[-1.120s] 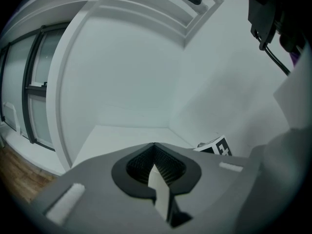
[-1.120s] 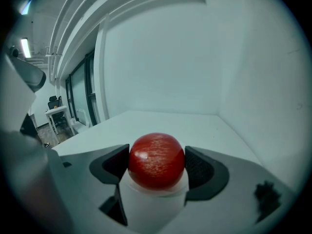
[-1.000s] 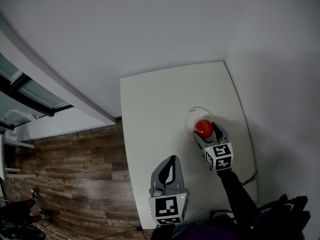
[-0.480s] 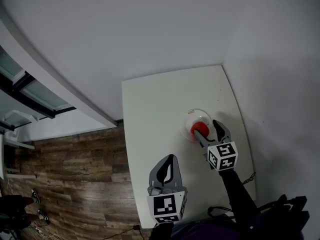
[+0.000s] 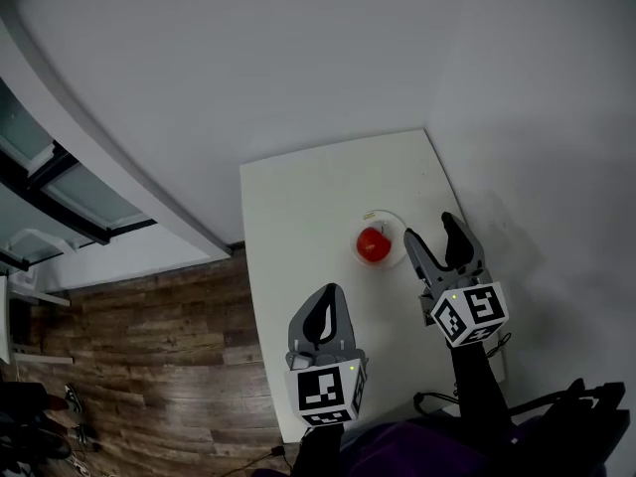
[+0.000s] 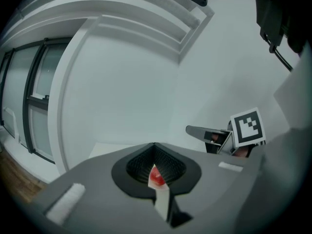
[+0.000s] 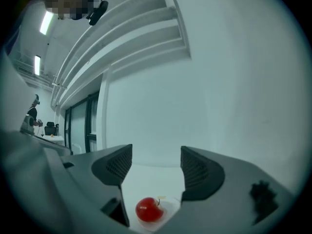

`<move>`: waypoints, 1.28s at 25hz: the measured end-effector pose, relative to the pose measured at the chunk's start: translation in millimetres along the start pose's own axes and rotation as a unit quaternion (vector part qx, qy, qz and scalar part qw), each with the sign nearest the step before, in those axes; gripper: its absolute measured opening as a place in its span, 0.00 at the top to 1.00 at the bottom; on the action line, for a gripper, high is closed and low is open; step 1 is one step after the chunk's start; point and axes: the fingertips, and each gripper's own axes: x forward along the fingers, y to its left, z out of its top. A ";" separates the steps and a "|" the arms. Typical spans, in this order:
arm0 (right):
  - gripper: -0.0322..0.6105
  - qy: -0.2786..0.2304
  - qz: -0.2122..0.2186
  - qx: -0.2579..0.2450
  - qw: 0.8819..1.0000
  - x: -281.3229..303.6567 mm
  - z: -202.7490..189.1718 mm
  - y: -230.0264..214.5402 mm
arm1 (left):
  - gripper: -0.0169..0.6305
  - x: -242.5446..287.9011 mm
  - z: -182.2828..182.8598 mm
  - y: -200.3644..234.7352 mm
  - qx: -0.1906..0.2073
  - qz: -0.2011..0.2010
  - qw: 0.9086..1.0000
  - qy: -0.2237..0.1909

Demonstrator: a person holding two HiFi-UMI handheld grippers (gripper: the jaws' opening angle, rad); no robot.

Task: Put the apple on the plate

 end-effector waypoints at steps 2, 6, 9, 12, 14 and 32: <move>0.55 -0.029 -0.019 -0.011 0.999 -11.8 23.9 -1.2 | 0.96 -4.4 8.4 -2.3 0.003 -0.001 1.000 -0.012; 0.88 -0.072 -0.044 -0.022 0.996 -29.8 57.0 -3.1 | 0.96 -11.6 19.3 -5.8 0.000 0.002 1.000 -0.031; 0.93 -0.087 -0.045 -0.036 0.995 -38.5 76.7 1.5 | 0.96 -19.2 29.4 -8.5 -0.002 0.004 0.999 -0.042; 0.93 -0.097 -0.044 -0.044 0.993 -46.6 87.2 5.8 | 0.96 -28.6 35.4 -12.4 0.002 0.005 0.999 -0.051; 0.93 -0.101 -0.043 -0.048 0.993 -50.8 92.4 8.8 | 0.96 -33.2 38.4 -14.0 0.006 0.004 0.999 -0.054; 0.93 -0.112 -0.044 -0.044 0.992 -51.0 99.8 5.5 | 0.96 -38.6 48.3 -11.5 0.015 0.011 0.998 -0.066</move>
